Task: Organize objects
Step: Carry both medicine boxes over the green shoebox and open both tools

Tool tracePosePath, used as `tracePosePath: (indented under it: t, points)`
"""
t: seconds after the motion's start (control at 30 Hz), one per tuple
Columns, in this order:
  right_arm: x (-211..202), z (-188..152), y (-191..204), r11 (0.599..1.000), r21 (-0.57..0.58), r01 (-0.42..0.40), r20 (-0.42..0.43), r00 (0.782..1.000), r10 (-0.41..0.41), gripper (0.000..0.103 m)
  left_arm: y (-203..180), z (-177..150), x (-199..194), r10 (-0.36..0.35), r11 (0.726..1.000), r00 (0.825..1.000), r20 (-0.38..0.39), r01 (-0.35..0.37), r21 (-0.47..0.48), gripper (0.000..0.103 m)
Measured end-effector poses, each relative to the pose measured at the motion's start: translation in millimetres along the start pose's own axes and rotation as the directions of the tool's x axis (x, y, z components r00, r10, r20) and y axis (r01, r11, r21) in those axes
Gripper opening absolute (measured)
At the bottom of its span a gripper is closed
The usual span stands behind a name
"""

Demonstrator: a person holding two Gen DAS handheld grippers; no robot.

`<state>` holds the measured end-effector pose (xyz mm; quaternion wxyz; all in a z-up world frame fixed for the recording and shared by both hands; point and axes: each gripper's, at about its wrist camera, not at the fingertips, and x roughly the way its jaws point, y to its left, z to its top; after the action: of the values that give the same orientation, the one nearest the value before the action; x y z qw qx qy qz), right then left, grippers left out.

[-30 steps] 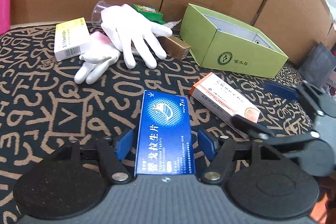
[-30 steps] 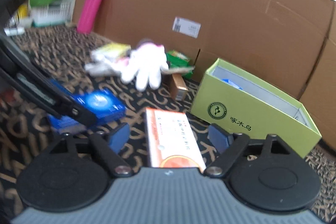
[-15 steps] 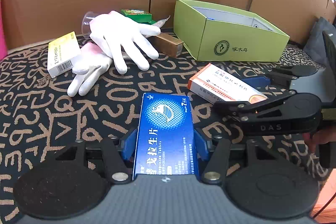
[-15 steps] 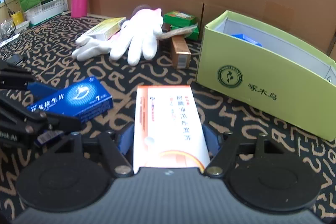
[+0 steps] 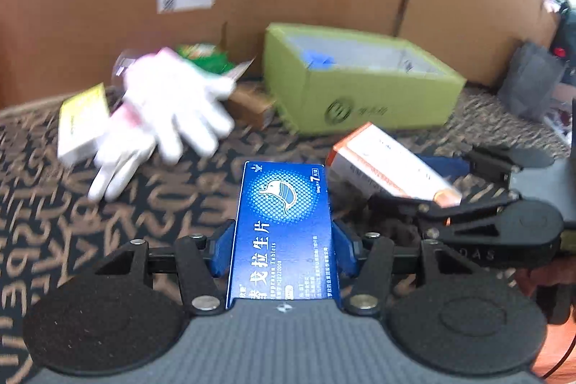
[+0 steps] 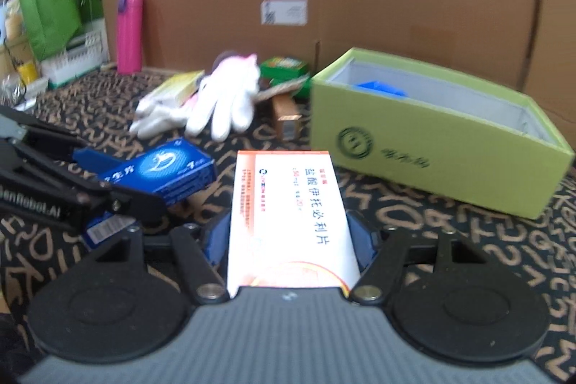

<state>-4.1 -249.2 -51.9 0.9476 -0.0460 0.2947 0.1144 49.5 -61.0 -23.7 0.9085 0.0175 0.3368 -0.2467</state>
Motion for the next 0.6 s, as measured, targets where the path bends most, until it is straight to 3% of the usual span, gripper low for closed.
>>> tracePosePath:
  t: [0.2,0.4,0.6]
  points:
    - [-39,18,-42,0.995,0.067,0.079,0.100,0.991,-0.086,0.067,-21,49,1,-0.077,0.997,0.992,0.096,0.076,0.013,0.059]
    - [-46,47,-97,0.971,0.134,0.197,0.153,0.964,-0.216,0.067,-51,109,21,-0.136,0.991,0.976,0.171,0.135,0.016,0.059]
    - [-26,79,-151,0.938,0.222,0.265,0.181,0.935,-0.306,0.067,-71,158,73,-0.089,0.995,0.978,0.186,0.096,-0.026,0.059]
